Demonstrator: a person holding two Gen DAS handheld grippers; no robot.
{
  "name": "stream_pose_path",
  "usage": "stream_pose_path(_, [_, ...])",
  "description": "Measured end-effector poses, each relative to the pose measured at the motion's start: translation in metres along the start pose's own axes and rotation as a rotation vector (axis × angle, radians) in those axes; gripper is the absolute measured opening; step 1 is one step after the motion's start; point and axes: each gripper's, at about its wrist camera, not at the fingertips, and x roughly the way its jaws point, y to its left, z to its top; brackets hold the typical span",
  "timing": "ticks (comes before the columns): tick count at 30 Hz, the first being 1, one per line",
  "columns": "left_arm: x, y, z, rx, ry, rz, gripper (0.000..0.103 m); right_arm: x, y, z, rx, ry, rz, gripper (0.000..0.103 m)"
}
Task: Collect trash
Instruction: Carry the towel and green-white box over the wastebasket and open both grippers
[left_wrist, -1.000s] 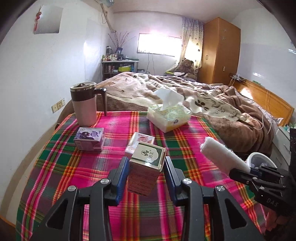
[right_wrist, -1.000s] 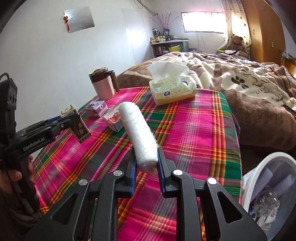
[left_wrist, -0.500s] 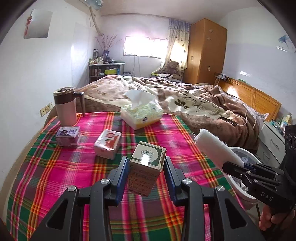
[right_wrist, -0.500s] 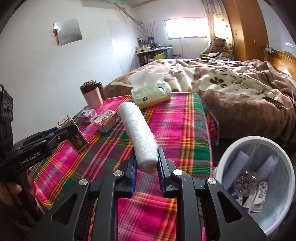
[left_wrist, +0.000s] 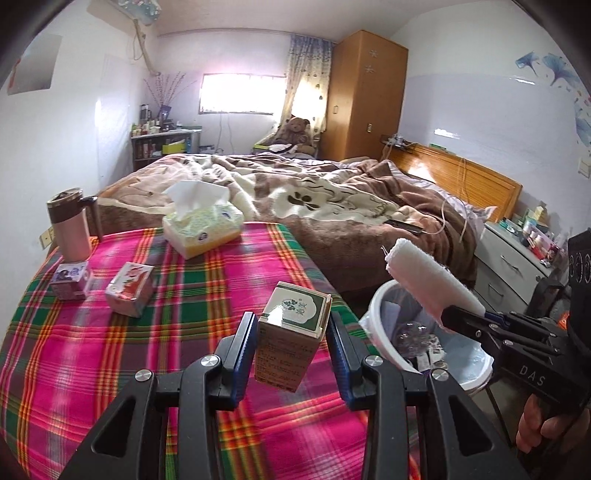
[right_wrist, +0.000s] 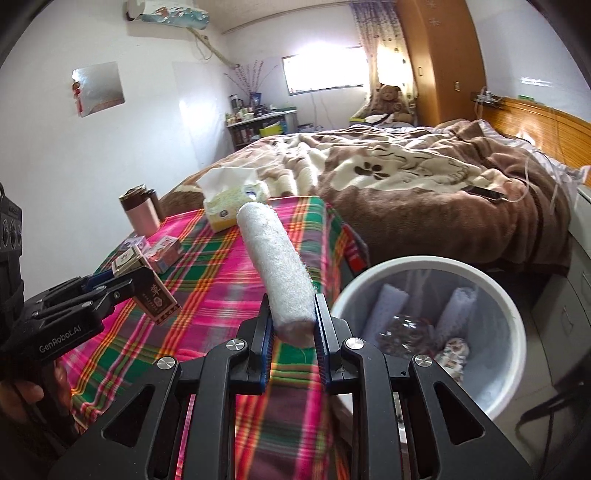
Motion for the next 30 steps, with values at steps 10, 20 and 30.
stream_pose_path(10, [0.019, -0.057, 0.0, 0.064, 0.021, -0.107, 0.038, -0.014, -0.038, -0.006, 0.065, -0.005, -0.139, 0.021])
stream_pose_path(20, [0.05, -0.109, -0.003, 0.124, 0.065, -0.179, 0.038, -0.018, -0.072, -0.015, 0.122, 0.013, -0.257, 0.021])
stream_pose_path(30, [0.074, -0.148, -0.005, 0.182, 0.087, -0.228, 0.038, -0.015, -0.099, -0.021, 0.164, 0.064, -0.336, 0.021])
